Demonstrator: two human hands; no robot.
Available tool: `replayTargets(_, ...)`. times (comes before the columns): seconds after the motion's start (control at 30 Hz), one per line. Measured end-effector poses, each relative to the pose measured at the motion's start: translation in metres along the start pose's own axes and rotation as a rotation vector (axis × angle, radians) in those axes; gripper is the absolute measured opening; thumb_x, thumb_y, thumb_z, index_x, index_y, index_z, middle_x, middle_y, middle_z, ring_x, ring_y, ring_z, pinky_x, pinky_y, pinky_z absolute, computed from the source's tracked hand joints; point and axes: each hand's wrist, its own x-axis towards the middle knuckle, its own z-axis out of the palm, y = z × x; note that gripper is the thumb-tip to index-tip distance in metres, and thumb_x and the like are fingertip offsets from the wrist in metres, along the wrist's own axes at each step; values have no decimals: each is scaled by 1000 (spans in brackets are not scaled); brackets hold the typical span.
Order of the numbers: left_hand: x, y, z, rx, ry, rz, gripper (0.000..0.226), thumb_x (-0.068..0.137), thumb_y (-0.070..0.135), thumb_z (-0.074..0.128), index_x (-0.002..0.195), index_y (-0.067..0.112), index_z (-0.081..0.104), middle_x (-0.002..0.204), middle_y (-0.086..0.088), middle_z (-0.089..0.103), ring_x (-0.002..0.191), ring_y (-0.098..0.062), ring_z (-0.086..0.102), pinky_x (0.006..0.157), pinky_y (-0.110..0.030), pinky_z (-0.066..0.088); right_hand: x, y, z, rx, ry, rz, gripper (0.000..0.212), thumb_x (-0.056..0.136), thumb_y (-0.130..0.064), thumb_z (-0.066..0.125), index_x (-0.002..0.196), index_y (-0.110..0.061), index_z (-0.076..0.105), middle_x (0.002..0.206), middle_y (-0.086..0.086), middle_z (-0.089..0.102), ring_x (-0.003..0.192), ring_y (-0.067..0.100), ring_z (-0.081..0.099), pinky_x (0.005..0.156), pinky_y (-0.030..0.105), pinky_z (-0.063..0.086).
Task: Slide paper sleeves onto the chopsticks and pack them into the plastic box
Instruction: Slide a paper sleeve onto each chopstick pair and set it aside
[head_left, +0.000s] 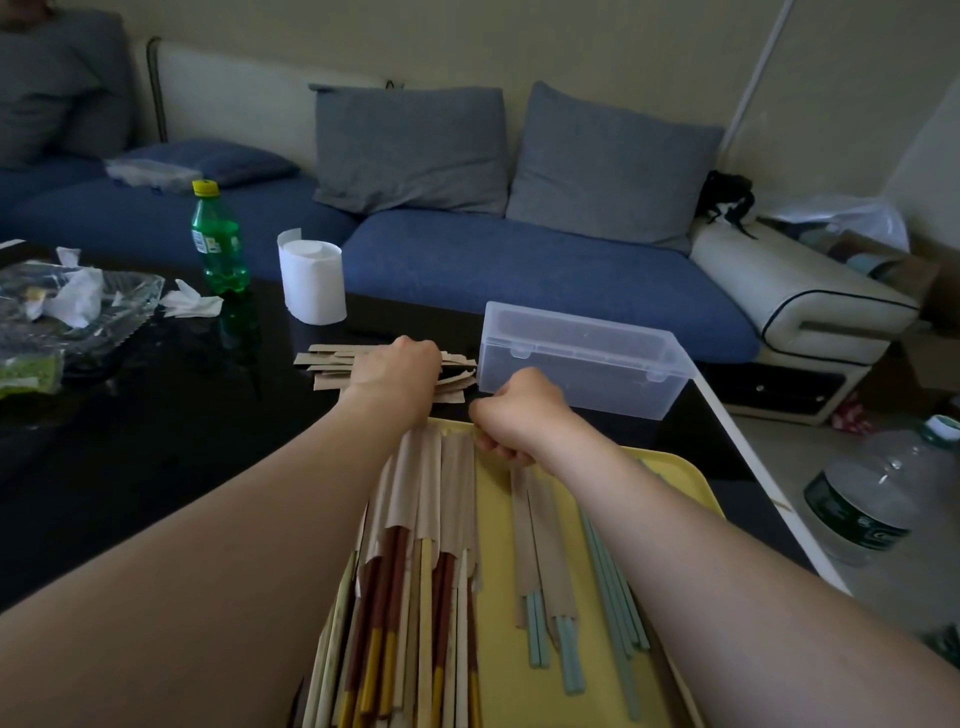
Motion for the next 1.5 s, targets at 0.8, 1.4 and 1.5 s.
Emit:
replayTargets(0.8, -55, 70, -20, -57, -2, 369, 58, 92, 82, 39, 106, 26, 48, 100, -2, 61, 86, -24, 63, 80, -46, 58, -59, 54, -77, -444, -174, 295, 20, 98, -15, 74, 107, 1, 69, 78, 15, 81, 59, 24, 78, 60, 32, 64)
replayTargets(1.4, -57, 80, 1, 141, -96, 494, 20, 109, 34, 50, 126, 25, 54, 124, -2, 57, 127, -28, 46, 118, -64, 27, -72, 77, -90, -253, -403, 429, 11, 101, -10, 73, 107, -2, 70, 76, 8, 73, 59, 16, 72, 52, 23, 61)
replayTargets(1.5, -54, 75, 6, 212, -69, 463, 27, 108, 27, 53, 134, 26, 49, 133, -6, 50, 140, -36, 35, 122, -72, 8, -73, 78, -92, -260, -327, 303, 7, 96, -16, 72, 94, -9, 72, 71, 5, 69, 56, 15, 66, 49, 21, 51)
